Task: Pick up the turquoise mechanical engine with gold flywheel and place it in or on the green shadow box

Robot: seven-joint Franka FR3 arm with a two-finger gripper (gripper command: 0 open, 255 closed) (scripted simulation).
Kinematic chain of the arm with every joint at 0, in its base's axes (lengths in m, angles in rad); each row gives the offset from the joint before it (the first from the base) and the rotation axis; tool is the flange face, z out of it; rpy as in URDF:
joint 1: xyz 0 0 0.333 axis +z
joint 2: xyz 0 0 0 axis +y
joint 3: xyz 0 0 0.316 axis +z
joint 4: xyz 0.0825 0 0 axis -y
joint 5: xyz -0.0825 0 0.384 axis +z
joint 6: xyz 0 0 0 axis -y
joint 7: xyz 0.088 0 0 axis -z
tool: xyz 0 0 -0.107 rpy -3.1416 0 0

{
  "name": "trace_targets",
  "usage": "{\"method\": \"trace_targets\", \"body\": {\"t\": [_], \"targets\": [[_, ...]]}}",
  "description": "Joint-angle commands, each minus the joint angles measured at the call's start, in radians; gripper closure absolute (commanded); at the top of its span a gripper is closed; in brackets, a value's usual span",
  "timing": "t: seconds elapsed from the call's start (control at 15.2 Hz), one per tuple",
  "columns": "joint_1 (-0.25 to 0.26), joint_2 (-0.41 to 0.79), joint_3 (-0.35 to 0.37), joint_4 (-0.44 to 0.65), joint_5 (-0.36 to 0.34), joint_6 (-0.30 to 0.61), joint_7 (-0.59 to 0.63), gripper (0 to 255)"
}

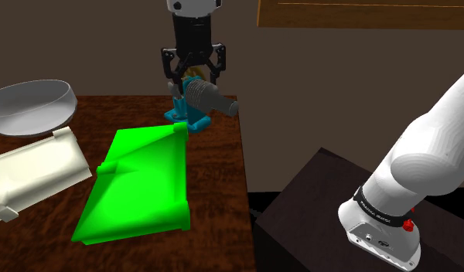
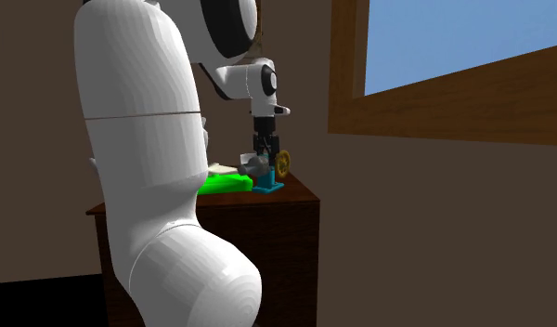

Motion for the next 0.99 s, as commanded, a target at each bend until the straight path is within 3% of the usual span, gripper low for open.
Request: {"method": "trace_targets", "body": {"t": [0.0, 0.92], "targets": [[0.000, 0.000, 0.000, 0.021, 0.000, -0.020, 0.000, 255], [-0.001, 0.030, 0.003, 0.240, -0.016, -0.214, 0.010, 255]]}}
